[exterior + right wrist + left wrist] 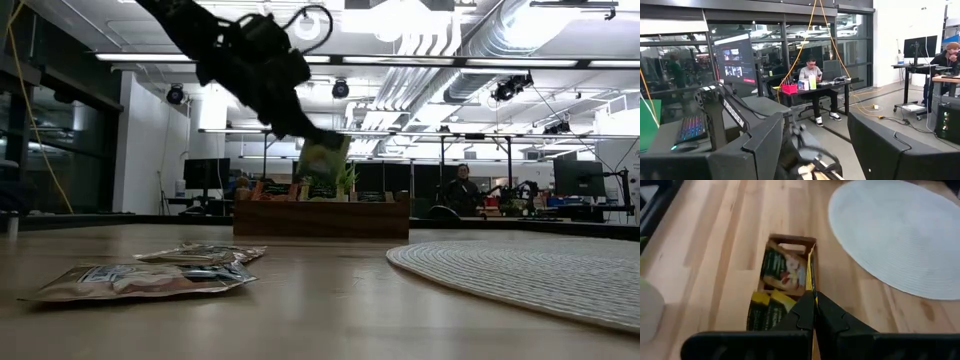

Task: Pick & Place Tea
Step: Put the yellow tea bag into the middle section of the wooden organizer, then put the brown tea bag into the right section of the wooden organizer

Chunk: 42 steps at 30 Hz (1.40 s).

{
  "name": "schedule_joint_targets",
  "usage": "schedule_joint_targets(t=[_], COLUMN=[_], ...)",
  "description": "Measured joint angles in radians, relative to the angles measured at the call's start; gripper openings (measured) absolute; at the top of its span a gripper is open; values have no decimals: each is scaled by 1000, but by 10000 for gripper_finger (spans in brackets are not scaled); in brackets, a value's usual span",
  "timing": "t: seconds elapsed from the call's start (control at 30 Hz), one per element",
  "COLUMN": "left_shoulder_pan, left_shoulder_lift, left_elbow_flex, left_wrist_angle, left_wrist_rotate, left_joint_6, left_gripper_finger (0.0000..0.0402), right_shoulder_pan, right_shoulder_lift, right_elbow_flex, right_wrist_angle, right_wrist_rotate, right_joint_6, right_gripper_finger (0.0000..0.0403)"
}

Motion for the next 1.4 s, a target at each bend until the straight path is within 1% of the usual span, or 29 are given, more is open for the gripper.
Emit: schedule_joint_targets(t=[0.13, 0.4, 0.7, 0.9, 1.03, 1.2, 1.4], left_shoulder_pan=[0, 0, 0, 0, 0, 0, -1], left_shoulder_lift=[18, 49, 47, 47, 47, 47, 47], left_elbow_flex=[2, 1, 2, 2, 2, 2, 2], left_wrist_angle=[13, 2, 4, 3, 4, 7, 5], left_wrist_rotate=[-52, -83, -104, -95, -111, -108, -89], left_joint_6=[-36, -97, -102, -106, -138, -144, -131], left_gripper_finger=[0, 0, 0, 0, 1, 18, 52], right_shoulder_pan=[1, 1, 1, 1, 1, 1, 1], right_shoulder_lift=[0, 0, 0, 0, 0, 0, 0], right_elbow_flex=[0, 0, 0, 0, 0, 0, 0], right_wrist_angle=[0, 0, 0, -1, -2, -3, -3], right_wrist_rotate=[-1, -7, -36, -51, -53, -54, -59], right_joint_6=[1, 3, 6, 6, 6, 5, 5], right_gripper_finger=[220, 220, 220, 220, 220, 220, 220])
